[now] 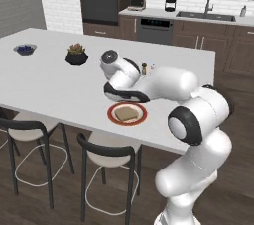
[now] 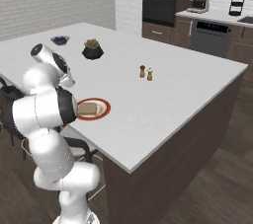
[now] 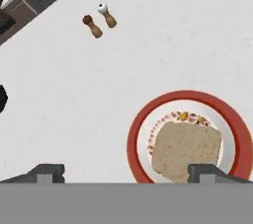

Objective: Start the toaster. Once the lever pops up, take the bread to the plate on the dining counter.

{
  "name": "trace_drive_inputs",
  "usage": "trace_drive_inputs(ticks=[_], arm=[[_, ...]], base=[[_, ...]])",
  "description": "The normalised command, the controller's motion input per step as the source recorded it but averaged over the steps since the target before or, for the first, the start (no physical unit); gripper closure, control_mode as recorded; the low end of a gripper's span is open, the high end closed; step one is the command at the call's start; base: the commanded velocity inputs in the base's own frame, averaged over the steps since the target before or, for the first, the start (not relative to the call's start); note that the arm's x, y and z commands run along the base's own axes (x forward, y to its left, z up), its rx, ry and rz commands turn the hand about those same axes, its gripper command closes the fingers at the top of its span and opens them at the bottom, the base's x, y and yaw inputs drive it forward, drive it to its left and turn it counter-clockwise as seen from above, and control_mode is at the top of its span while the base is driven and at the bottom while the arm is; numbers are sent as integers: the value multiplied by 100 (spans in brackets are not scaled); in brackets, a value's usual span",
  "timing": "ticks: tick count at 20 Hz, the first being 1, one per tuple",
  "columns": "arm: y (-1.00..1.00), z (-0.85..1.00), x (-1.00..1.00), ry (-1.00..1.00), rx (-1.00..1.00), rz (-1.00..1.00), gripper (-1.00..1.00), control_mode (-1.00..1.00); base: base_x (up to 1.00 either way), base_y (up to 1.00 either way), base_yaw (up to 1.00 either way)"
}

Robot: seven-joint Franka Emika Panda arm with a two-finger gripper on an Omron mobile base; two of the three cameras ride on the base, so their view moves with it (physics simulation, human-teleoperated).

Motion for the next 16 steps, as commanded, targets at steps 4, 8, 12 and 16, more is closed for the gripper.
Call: trace_drive_inputs(ticks=[4, 8, 12, 16], arm=[[-63, 94, -89, -41, 38, 0, -100, -100], [-73, 82, -100, -36, 26, 0, -100, -100], [-73, 50, -100, -28, 15, 0, -100, -100], [-78, 40, -100, -9, 13, 0, -100, -100]], base=[[0, 0, 0], [0, 0, 0], [0, 0, 0], [0, 0, 0]])
